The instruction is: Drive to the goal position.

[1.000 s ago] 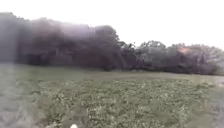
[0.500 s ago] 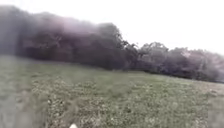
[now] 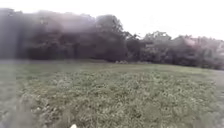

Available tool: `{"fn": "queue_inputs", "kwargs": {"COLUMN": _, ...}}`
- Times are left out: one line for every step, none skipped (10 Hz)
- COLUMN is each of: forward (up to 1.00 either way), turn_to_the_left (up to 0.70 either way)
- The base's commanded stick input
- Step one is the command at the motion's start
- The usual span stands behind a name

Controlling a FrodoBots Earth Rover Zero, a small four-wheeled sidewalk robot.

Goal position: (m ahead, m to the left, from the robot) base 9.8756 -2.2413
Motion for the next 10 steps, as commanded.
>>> {"fn": "queue_inputs", "kwargs": {"forward": 0.70, "turn_to_the_left": 0.00}}
{"fn": "queue_inputs", "kwargs": {"forward": 0.70, "turn_to_the_left": 0.00}}
{"fn": "queue_inputs", "kwargs": {"forward": 0.70, "turn_to_the_left": 0.00}}
{"fn": "queue_inputs", "kwargs": {"forward": 0.70, "turn_to_the_left": 0.00}}
{"fn": "queue_inputs", "kwargs": {"forward": 0.70, "turn_to_the_left": 0.00}}
{"fn": "queue_inputs", "kwargs": {"forward": 0.70, "turn_to_the_left": 0.00}}
{"fn": "queue_inputs", "kwargs": {"forward": 0.70, "turn_to_the_left": 0.00}}
{"fn": "queue_inputs", "kwargs": {"forward": 0.70, "turn_to_the_left": 0.00}}
{"fn": "queue_inputs", "kwargs": {"forward": 0.70, "turn_to_the_left": 0.00}}
{"fn": "queue_inputs", "kwargs": {"forward": 0.70, "turn_to_the_left": 0.00}}
